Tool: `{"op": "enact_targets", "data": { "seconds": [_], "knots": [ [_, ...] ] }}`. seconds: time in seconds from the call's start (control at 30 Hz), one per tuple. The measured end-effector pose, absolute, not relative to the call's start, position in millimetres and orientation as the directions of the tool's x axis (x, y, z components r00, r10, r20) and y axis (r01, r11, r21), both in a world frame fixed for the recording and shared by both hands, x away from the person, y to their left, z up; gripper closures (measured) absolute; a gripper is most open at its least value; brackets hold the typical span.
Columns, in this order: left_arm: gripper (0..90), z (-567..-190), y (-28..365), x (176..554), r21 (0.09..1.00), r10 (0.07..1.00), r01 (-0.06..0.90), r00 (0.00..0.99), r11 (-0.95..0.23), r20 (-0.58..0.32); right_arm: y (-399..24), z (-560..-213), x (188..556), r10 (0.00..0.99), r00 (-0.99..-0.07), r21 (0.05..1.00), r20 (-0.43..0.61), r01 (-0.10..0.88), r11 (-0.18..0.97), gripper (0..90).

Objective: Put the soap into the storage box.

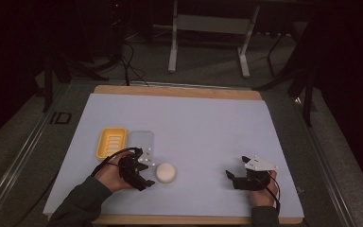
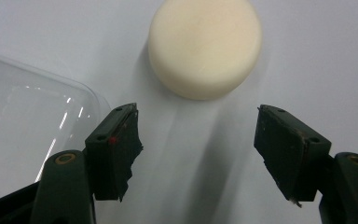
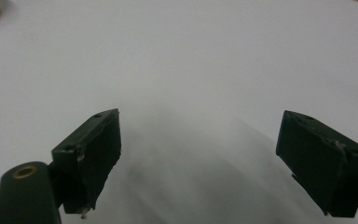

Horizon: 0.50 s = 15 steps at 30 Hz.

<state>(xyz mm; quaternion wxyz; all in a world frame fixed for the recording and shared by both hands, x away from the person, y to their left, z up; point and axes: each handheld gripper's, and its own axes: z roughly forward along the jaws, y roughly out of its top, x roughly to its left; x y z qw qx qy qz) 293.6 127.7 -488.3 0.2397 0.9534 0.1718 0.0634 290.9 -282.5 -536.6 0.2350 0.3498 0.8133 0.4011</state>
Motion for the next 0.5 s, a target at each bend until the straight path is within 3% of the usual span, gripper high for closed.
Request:
{"op": "enact_targets", "data": {
  "seconds": [0.27,0.5],
  "knots": [
    [30.8,-483.8,120.3,296.5,0.471,0.326,0.271,0.945,-0.839,0.036,-282.5,-536.6,290.9,0.757,-0.645,0.817,-0.101,0.38,0.433,13.8],
    [20.3,-480.6,108.6,299.7,0.439,0.293,0.244,0.955,-0.865,0.045,-282.7,-536.5,290.9,0.757,-0.646,0.818,-0.101,0.379,0.433,13.8]
  ]
}}
